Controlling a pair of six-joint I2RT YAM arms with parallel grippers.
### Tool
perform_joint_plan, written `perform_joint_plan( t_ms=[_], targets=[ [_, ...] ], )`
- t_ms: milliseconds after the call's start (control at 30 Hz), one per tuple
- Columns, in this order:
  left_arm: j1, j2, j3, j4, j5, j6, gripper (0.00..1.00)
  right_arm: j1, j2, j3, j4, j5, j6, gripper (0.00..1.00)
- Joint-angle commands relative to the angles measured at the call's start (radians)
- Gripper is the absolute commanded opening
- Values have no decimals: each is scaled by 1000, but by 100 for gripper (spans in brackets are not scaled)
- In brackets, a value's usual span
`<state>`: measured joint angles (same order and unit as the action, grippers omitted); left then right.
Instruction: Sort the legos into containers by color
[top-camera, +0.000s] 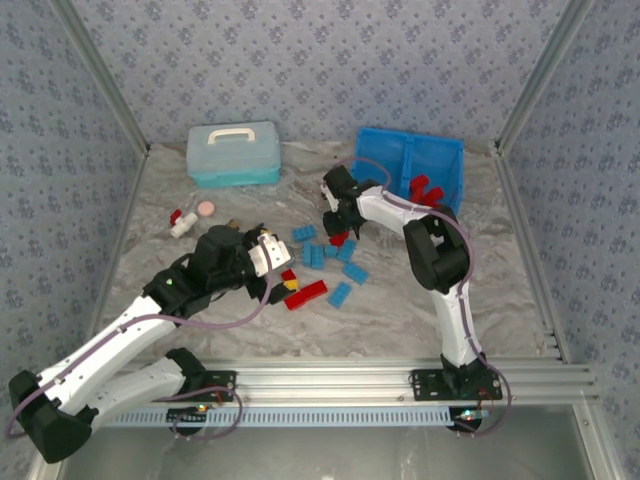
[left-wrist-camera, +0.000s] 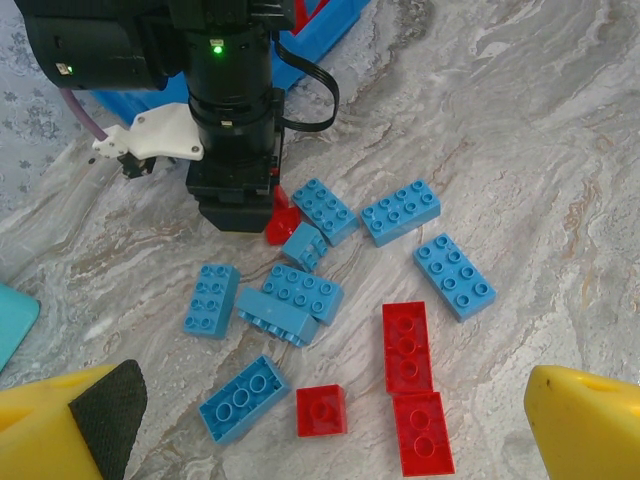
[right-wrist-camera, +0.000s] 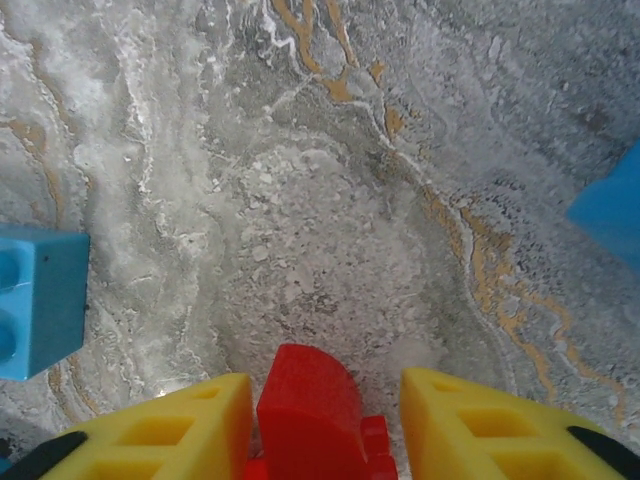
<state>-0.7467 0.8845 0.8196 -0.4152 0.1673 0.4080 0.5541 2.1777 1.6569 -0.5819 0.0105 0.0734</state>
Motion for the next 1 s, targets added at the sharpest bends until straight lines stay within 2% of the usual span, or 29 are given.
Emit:
perform_joint_plan(
  t_ms=[0, 67, 367, 533, 633, 800, 967],
  targets=[
    [-6, -10, 9, 4, -2, 8, 99, -7, 9, -11, -32, -4, 19, 36],
    [-6, -10, 9, 6, -3, 6, 99, -6, -15, -12, -34, 11, 22, 29],
    [-6, -8, 8, 7, 0, 5, 99, -15, -285, -99, 21, 153, 59, 25],
    [-6, -7, 9, 6, 0, 5, 99, -96, -422, -178, 85, 311, 135, 26],
    [-6, -9, 9, 7, -4, 5, 99, -191, -474, -229, 130, 339, 218, 26],
    [-6, -4, 8, 7, -3, 4, 99, -342, -445, -229, 155, 323, 288, 25],
    [-6, 2, 12, 2, -3, 6, 99, -410, -260, -52, 67, 345, 272, 25]
  ],
)
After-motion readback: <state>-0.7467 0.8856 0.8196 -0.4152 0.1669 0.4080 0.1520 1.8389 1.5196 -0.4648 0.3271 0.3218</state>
